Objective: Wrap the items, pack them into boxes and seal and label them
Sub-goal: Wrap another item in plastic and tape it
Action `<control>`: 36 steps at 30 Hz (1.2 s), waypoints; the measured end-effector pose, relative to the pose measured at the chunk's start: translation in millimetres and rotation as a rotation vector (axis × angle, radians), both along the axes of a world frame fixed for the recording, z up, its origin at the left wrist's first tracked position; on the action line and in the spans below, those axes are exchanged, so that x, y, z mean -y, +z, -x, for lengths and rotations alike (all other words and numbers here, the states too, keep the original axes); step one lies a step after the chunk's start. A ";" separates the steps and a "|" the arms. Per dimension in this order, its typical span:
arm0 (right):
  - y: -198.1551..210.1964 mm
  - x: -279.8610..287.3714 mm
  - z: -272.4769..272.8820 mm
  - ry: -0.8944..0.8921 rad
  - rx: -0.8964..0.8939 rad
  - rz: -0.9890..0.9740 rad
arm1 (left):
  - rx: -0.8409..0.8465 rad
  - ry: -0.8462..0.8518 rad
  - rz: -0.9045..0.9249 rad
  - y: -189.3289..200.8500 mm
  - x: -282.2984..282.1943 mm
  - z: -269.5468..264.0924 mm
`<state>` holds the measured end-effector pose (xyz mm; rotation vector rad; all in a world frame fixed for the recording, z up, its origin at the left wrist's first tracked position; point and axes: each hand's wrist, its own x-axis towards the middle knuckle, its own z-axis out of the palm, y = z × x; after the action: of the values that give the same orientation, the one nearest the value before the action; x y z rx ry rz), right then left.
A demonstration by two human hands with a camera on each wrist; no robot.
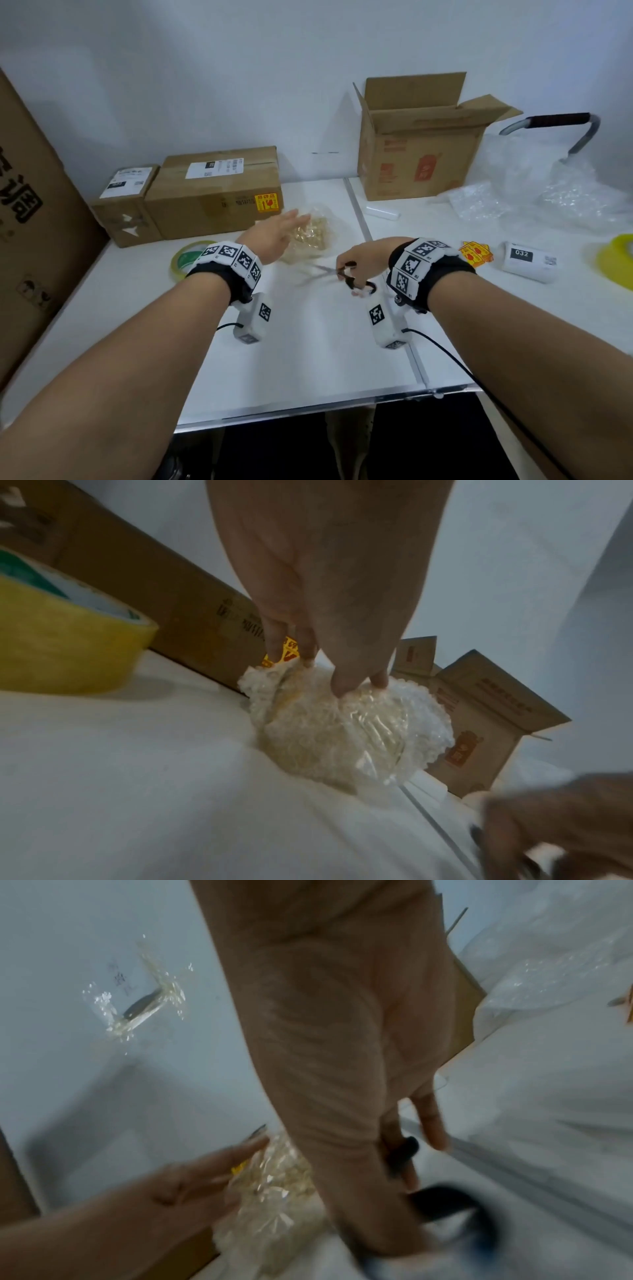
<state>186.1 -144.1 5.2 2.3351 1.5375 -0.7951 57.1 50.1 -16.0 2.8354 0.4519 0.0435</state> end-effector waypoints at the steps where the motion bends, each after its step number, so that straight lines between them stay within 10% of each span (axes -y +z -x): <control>1: 5.7 6.1 -3.5 0.040 0.032 0.111 | 0.014 0.020 0.000 -3.7 -4.7 0.1; 9: -1.4 30.0 -58.4 -0.375 0.179 -0.119 | 0.066 -0.013 -0.021 -10.0 -14.6 -10.4; 25: -14.9 -20.3 -63.8 -0.448 0.283 -0.272 | 0.110 -0.031 0.109 -12.2 -28.0 -8.6; 29: 3.5 -27.5 -46.9 -0.728 -0.388 -0.804 | 0.112 -0.015 0.134 -12.7 -28.4 -9.6; 32: 24.2 -30.9 -5.3 -0.568 -1.017 -0.670 | 0.101 0.013 0.135 -9.9 -28.7 -10.4; 36: -1.4 -55.4 28.4 -0.500 -1.066 -0.498 | 0.051 0.019 0.142 -4.8 -27.4 -10.9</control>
<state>157.7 -88.7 3.8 2.8799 1.5702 -2.2888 68.0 77.5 -20.8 2.6846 0.4516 0.0836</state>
